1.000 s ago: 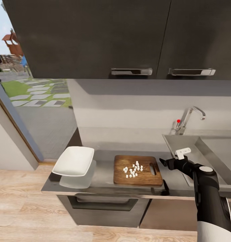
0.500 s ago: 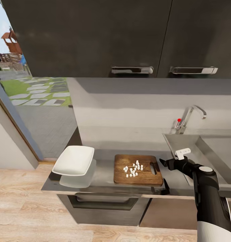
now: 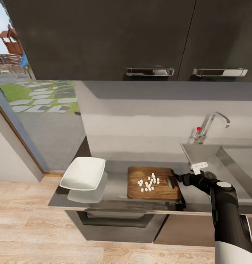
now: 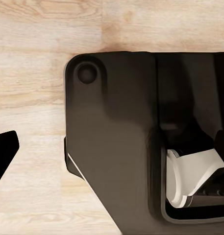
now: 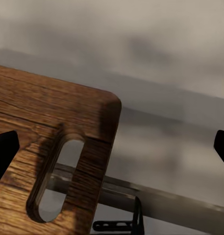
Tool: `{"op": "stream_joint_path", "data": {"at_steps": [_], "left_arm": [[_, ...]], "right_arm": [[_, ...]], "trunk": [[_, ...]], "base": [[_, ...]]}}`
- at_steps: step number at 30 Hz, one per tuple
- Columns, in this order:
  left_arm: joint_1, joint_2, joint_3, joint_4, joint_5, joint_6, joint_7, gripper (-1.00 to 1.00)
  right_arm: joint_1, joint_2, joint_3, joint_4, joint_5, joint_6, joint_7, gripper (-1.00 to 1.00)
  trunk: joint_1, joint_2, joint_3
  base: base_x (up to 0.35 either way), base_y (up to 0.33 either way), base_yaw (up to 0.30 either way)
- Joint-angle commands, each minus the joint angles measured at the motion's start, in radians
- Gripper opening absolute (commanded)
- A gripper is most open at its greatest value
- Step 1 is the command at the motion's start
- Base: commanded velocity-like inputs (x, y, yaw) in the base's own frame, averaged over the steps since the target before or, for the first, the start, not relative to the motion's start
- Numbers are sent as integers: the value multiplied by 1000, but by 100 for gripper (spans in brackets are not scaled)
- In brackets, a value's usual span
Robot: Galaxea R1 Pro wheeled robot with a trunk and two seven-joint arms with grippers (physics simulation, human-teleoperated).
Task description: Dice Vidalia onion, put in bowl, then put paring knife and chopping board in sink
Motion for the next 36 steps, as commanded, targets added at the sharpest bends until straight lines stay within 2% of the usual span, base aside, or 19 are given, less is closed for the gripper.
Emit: {"op": "stream_joint_path", "data": {"at_steps": [1, 36], "left_arm": [[0, 1, -5, -2, 6, -1, -2, 100], [0, 0, -5, 0, 6, 1, -2, 100]], "right_arm": [[-1, 1, -2, -1, 9, 2, 10, 100], [-1, 0, -2, -1, 9, 2, -1, 100]], "trunk": [[1, -2, -3], [1, -2, -59]], "base": [[0, 10, 0], [0, 0, 0]]}}
